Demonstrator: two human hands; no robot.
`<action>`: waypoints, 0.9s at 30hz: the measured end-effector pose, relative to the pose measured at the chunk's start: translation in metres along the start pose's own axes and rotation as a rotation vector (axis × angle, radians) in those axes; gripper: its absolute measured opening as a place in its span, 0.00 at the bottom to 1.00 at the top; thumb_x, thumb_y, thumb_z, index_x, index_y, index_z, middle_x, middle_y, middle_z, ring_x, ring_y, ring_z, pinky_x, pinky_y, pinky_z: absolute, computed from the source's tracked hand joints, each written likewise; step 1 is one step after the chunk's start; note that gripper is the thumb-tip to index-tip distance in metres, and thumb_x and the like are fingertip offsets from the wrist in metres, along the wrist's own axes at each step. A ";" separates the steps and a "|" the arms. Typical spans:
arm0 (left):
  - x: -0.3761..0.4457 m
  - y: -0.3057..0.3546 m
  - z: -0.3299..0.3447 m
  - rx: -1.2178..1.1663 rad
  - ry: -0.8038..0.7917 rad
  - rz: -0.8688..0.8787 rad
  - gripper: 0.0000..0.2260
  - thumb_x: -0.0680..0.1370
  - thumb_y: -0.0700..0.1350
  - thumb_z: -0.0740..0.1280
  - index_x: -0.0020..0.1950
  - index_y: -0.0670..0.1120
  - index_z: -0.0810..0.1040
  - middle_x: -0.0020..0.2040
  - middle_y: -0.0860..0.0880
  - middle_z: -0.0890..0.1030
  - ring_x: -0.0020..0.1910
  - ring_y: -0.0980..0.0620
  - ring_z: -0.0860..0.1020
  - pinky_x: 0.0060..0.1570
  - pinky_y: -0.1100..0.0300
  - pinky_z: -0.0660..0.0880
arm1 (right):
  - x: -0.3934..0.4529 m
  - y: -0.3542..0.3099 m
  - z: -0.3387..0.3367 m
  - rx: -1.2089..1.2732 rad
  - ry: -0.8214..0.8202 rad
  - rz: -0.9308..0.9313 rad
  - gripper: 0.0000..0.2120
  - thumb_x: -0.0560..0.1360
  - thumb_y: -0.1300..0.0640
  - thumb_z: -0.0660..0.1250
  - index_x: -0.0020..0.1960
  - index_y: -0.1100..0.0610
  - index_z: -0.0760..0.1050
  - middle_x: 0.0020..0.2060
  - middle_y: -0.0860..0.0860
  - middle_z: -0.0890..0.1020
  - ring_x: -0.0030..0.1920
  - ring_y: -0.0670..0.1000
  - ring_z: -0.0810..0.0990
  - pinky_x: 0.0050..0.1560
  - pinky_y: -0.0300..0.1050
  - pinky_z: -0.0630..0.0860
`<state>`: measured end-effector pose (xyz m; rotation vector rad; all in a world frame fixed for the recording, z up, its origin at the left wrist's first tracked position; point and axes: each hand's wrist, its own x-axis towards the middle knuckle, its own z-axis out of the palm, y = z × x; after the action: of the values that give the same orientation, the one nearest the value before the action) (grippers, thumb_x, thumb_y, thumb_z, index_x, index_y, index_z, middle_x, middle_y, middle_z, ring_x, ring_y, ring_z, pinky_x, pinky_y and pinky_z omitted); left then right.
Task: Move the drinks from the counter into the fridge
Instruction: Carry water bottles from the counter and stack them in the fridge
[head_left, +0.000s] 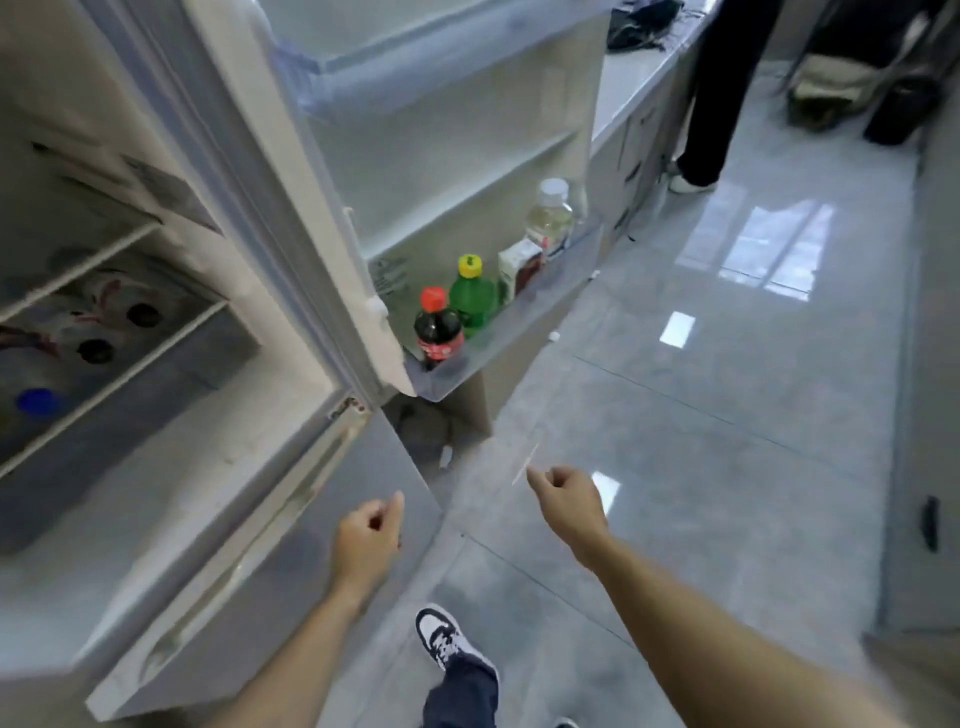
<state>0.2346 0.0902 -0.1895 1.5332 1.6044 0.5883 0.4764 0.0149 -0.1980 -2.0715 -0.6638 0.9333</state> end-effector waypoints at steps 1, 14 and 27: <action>-0.007 -0.009 0.013 0.031 -0.109 -0.047 0.21 0.80 0.47 0.67 0.29 0.44 0.70 0.24 0.49 0.74 0.28 0.52 0.71 0.35 0.54 0.71 | -0.003 0.027 -0.022 -0.005 0.041 0.070 0.21 0.76 0.47 0.68 0.30 0.54 0.64 0.24 0.49 0.66 0.29 0.49 0.66 0.35 0.45 0.65; -0.058 -0.076 0.042 0.393 -0.654 -0.539 0.16 0.67 0.49 0.73 0.41 0.35 0.81 0.40 0.36 0.83 0.31 0.45 0.77 0.36 0.58 0.72 | -0.120 0.223 -0.131 0.271 0.248 0.773 0.10 0.76 0.53 0.67 0.39 0.56 0.71 0.33 0.54 0.74 0.33 0.53 0.71 0.32 0.44 0.72; 0.056 0.022 0.192 0.477 -0.836 -0.320 0.08 0.80 0.43 0.65 0.42 0.43 0.75 0.40 0.45 0.78 0.32 0.49 0.72 0.34 0.61 0.69 | -0.198 0.276 -0.140 0.433 0.447 1.124 0.12 0.78 0.53 0.68 0.44 0.63 0.79 0.38 0.56 0.80 0.37 0.56 0.76 0.39 0.46 0.77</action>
<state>0.4074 0.1094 -0.2916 1.4970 1.2986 -0.5976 0.5081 -0.3416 -0.2782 -2.0535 0.9664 0.9788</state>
